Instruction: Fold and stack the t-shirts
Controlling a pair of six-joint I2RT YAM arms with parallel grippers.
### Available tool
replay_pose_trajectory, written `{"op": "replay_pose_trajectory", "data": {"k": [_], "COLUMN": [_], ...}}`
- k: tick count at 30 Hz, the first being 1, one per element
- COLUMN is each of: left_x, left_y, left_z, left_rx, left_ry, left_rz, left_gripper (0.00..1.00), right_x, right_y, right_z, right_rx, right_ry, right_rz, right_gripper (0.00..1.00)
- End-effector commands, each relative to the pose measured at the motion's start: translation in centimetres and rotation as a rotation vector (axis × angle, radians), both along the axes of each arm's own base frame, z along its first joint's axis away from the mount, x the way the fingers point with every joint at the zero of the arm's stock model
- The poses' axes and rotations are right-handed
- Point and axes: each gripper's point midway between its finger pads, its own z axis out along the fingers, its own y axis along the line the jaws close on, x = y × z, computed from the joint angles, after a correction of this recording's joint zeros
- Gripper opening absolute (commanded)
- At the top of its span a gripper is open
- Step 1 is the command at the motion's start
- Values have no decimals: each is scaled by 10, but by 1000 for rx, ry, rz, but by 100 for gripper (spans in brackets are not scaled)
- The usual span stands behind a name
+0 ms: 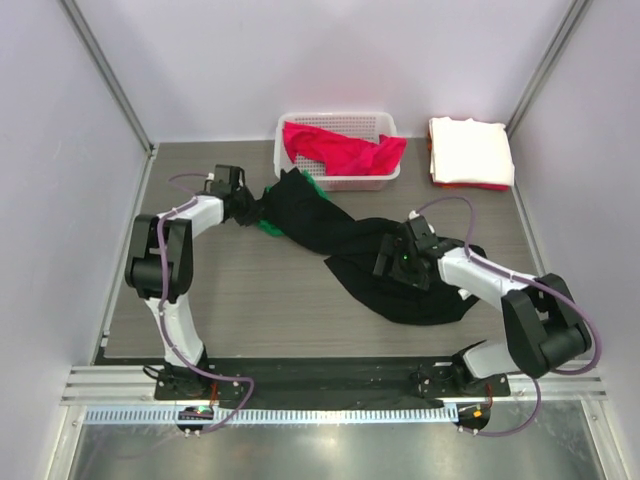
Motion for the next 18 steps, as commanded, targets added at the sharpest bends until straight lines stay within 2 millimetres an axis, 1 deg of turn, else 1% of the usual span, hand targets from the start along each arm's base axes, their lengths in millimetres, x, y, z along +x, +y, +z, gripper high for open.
{"op": "replay_pose_trajectory", "data": {"k": [1, 2, 3, 4, 5, 6, 7, 8, 9, 10, 11, 13, 14, 15, 16, 17, 18], "left_x": [17, 22, 20, 23, 34, 33, 35, 43, 40, 42, 50, 58, 75, 79, 87, 95, 113], "left_y": [3, 7, 23, 33, 45, 64, 74, 88, 90, 97, 97, 91, 86, 76, 66, 52, 33], "left_z": [56, 77, 88, 117, 153, 171, 191, 245, 262, 282, 328, 360, 355, 393, 402, 412, 424], "left_rx": [-24, -16, 3, 8, 15, 32, 48, 61, 66, 86, 71, 23, 4, -52, -100, -137, -190], "left_ry": [-157, -206, -196, -241, -300, -295, -321, -425, -435, -468, -557, -611, -603, -681, -700, -728, -783], "left_rz": [39, 56, 93, 118, 149, 187, 215, 257, 263, 293, 303, 307, 302, 266, 241, 202, 143], "left_gripper": [0, 0, 0, 0, 0, 0, 0, 0, 0, 0, 0, 0, 0, 0, 0, 0, 0], "right_x": [-51, -52, -59, -64, -68, -78, -82, -86, -95, -99, -104, -111, -112, -112, -115, -116, -115], "right_y": [-13, -10, -10, -8, -6, -1, 1, 5, 9, 14, 18, 26, 30, 35, 39, 43, 47], "right_z": [-15, -14, -13, -13, -13, -15, -13, -13, -14, -12, -14, -16, -16, -16, -16, -17, -16], "right_rx": [-7, 1, 8, 13, 22, 18, 20, 25, 9, 13, 19, -12, -13, -4, -10, -12, -3], "right_ry": [153, 158, 159, 162, 169, 181, 176, 181, 182, 173, 183, 166, 163, 156, 149, 150, 141], "right_rz": [-40, -39, -40, -36, -49, -24, -22, -31, -6, 7, 0, 33, 39, 38, 57, 64, 67], "right_gripper": [100, 100, 100, 100, 100, 100, 100, 100, 100, 100, 100, 100, 100, 100, 100, 100, 100]}}
